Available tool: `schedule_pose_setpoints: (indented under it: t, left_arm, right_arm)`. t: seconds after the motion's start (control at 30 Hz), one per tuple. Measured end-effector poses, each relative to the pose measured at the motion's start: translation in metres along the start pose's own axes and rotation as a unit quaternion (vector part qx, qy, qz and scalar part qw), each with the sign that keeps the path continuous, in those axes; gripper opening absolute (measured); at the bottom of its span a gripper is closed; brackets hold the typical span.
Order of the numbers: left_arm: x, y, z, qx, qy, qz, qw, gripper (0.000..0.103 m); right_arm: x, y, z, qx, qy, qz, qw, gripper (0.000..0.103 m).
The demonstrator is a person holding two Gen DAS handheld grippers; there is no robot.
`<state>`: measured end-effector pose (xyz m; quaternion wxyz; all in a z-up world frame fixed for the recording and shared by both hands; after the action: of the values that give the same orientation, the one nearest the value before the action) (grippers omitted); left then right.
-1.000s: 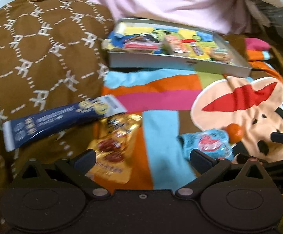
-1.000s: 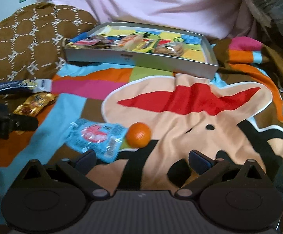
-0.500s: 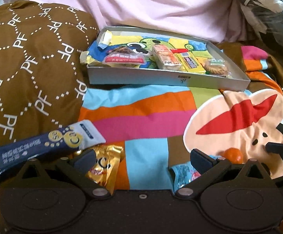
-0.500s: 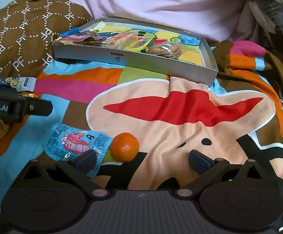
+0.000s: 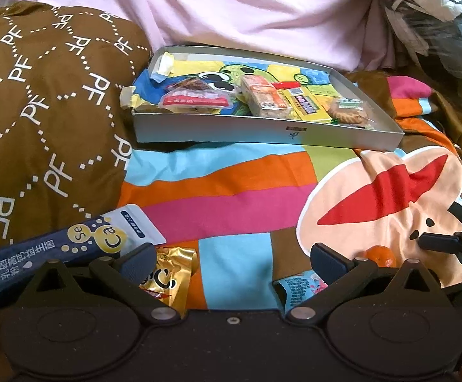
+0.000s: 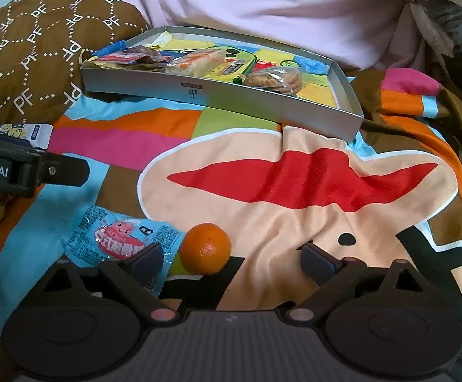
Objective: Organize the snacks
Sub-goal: 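Close the right tool on the orange while the left tool moves over the blue candy pack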
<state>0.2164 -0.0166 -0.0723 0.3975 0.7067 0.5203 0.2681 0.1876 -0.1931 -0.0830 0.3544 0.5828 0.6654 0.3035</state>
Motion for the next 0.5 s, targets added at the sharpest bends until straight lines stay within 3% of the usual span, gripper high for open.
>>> schedule_pose_setpoints:
  t: [0.37, 0.5]
  left_arm:
    - [-0.0022, -0.0006, 0.0003, 0.0, -0.006, 0.006, 1.0, 0.102]
    - [-0.0026, -0.0007, 0.0006, 0.001, -0.006, 0.011, 0.9999, 0.102]
  right_arm:
    - [-0.0056, -0.0009, 0.0017, 0.001, 0.012, 0.02, 1.0, 0.075]
    - [-0.0068, -0.0029, 0.0089, 0.022, 0.016, 0.029, 0.999, 0.059]
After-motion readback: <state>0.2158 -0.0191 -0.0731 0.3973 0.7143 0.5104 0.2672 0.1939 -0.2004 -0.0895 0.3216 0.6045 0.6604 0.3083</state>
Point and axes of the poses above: each gripper's, at about its wrist camera, not at the fingertips, and z roughly the way its jaws point, x to its left, y to its top, the point moved 3 cm from there along z, roughly the way its jaws point, and after that the axes turned 8 degrees about z, right-handed, at the moved point
